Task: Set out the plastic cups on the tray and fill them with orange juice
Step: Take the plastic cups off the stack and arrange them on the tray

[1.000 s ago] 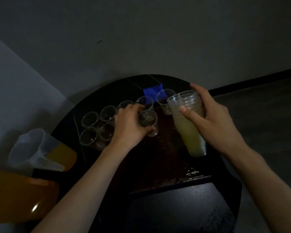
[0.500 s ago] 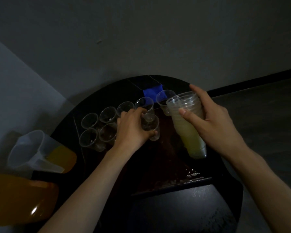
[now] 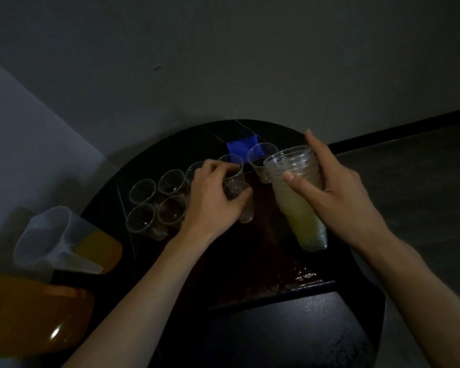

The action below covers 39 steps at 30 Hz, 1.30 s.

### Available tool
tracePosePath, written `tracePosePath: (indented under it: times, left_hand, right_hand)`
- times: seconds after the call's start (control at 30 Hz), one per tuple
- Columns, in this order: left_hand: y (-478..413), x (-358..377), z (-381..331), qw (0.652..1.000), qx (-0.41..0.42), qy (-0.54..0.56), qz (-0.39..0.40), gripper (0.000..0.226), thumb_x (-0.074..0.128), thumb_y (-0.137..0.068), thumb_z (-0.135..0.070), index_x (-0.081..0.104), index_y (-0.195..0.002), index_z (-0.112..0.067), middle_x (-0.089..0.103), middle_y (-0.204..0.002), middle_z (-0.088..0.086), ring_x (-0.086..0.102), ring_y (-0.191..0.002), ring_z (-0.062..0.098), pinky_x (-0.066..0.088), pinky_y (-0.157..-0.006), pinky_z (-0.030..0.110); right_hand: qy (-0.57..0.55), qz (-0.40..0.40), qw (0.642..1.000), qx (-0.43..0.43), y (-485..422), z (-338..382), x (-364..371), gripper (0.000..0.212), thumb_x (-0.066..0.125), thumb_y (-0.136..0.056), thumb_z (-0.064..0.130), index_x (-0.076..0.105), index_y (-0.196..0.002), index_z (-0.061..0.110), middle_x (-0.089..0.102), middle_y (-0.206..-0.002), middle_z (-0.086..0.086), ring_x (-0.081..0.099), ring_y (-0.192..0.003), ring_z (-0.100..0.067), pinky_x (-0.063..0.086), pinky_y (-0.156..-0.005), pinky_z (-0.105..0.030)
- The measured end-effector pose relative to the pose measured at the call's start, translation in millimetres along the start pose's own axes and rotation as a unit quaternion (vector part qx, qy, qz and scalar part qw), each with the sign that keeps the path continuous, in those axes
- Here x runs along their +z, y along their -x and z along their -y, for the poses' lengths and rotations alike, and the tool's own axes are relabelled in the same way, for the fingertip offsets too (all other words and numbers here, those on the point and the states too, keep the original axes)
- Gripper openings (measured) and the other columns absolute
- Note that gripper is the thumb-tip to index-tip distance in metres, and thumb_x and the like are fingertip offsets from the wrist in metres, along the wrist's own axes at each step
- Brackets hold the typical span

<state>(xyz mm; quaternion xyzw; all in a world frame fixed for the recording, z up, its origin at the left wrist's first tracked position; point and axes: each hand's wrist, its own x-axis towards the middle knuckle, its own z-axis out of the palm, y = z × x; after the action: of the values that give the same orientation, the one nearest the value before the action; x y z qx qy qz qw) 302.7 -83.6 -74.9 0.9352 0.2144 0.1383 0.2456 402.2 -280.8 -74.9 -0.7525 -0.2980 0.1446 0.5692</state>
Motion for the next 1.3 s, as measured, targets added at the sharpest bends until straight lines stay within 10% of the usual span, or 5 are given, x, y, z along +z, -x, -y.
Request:
tracePosePath:
  times: [0.2,0.37,0.7,0.97,1.3]
  left_hand:
    - [-6.7,-19.3,-46.6,0.968,0.012,0.247,0.05,0.027,0.053,-0.1,-0.044,0.072,-0.11,-0.027,0.066,-0.113,-0.007,0.062,-0.106,0.0,0.046,-0.087,0.011]
    - [-19.2,-19.1,-64.7,0.98,0.009,0.135,0.148,0.044,0.068,-0.091,-0.052,0.068,-0.125,-0.024,0.067,-0.111,-0.013,0.061,-0.101,-0.004,0.046,-0.077,0.013]
    - [-31.4,-20.6,-75.9,0.986,-0.036,0.128,0.105,0.048,0.062,-0.093,-0.051,0.063,-0.13,-0.021,0.055,-0.121,-0.003,0.055,-0.103,0.006,0.042,-0.074,0.021]
    - [-40.0,-53.6,-73.5,0.971,-0.014,0.233,-0.045,0.023,0.059,-0.099,-0.032,0.069,-0.081,-0.021,0.066,-0.075,-0.014,0.061,-0.076,-0.01,0.041,-0.073,0.009]
    - [-32.6,-9.5,-56.9,1.0,-0.012,-0.013,0.018,0.054,0.071,-0.079,-0.064,0.063,-0.116,-0.025,0.044,-0.117,-0.005,0.048,-0.112,0.014,0.048,-0.097,0.035]
  right_hand:
    - [-0.008,-0.008,1.0,0.007,1.8,-1.9,1.2,0.073,0.063,-0.075,0.057,0.036,-0.138,0.034,0.057,-0.119,0.022,0.058,-0.099,0.014,0.05,-0.077,-0.009]
    - [-0.021,0.029,0.999,0.008,5.6,0.8,-3.7,0.058,0.062,-0.075,0.055,0.042,-0.125,0.034,0.061,-0.111,0.017,0.062,-0.096,0.011,0.051,-0.069,-0.008]
    - [0.086,0.01,0.996,-0.026,7.4,-6.2,-8.9,0.057,0.069,-0.079,0.053,0.044,-0.127,0.035,0.062,-0.107,0.019,0.061,-0.093,0.01,0.049,-0.071,-0.011]
    - [0.021,-0.061,0.998,0.02,3.7,-12.6,-21.7,0.056,0.069,-0.082,0.049,0.045,-0.128,0.028,0.06,-0.101,0.021,0.058,-0.088,0.018,0.046,-0.065,-0.003]
    - [-0.064,-0.165,0.983,0.044,-2.7,-15.7,-36.9,0.049,0.065,-0.09,0.043,0.045,-0.13,0.023,0.061,-0.102,0.016,0.062,-0.085,0.016,0.051,-0.063,-0.008]
